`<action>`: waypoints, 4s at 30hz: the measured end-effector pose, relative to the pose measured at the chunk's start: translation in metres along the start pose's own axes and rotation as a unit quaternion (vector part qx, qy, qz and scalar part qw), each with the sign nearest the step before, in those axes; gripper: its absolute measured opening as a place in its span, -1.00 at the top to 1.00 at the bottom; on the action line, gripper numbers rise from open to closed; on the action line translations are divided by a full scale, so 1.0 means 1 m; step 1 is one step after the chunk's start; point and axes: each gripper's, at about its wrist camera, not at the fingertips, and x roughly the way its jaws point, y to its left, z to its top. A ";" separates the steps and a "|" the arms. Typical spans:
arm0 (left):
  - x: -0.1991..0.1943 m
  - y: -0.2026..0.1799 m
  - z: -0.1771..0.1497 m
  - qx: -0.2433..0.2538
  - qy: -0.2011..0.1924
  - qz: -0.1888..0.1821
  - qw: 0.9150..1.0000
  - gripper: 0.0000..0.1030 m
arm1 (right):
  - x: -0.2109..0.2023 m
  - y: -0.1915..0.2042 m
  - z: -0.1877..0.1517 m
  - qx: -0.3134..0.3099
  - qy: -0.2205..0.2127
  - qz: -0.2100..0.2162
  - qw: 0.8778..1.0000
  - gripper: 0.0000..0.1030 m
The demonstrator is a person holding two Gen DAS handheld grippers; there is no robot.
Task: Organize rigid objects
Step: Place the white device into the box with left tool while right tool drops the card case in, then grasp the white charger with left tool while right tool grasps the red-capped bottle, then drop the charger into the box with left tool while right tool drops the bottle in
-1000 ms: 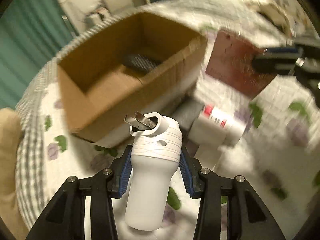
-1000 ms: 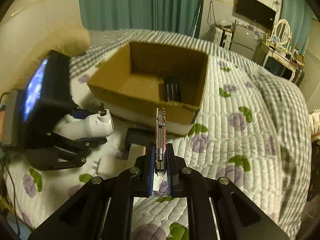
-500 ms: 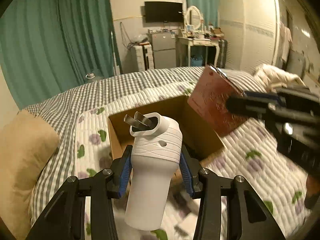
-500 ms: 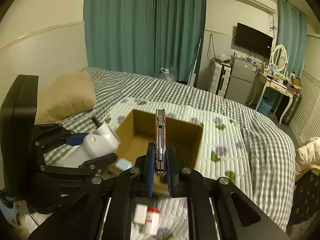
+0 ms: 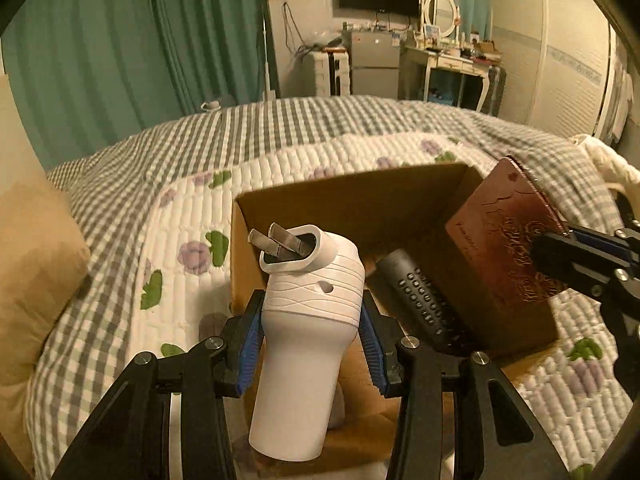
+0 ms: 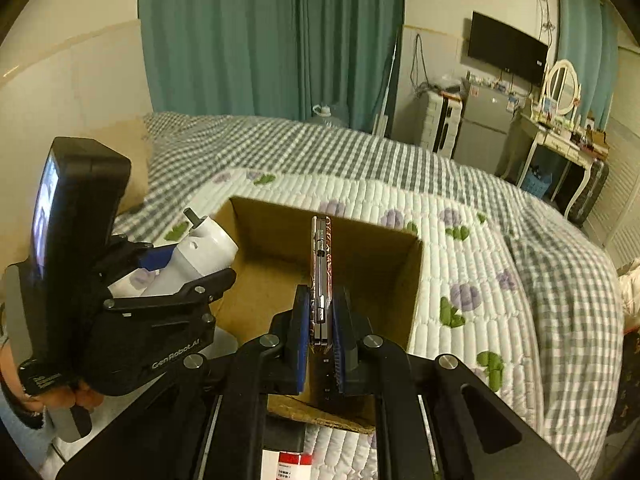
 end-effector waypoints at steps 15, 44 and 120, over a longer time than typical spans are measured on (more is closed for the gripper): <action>-0.016 0.005 0.001 0.000 -0.043 0.024 0.999 -0.46 | 0.017 -0.003 -0.008 0.002 0.014 0.007 1.000 0.82; -0.136 0.019 -0.080 -0.087 -0.083 0.045 0.992 -1.00 | -0.106 0.014 -0.067 -0.005 -0.004 -0.063 0.998 -0.90; -0.114 -0.014 -0.078 -0.026 -0.061 -0.019 0.998 -0.27 | -0.060 0.021 -0.050 -0.018 0.067 0.004 0.998 0.30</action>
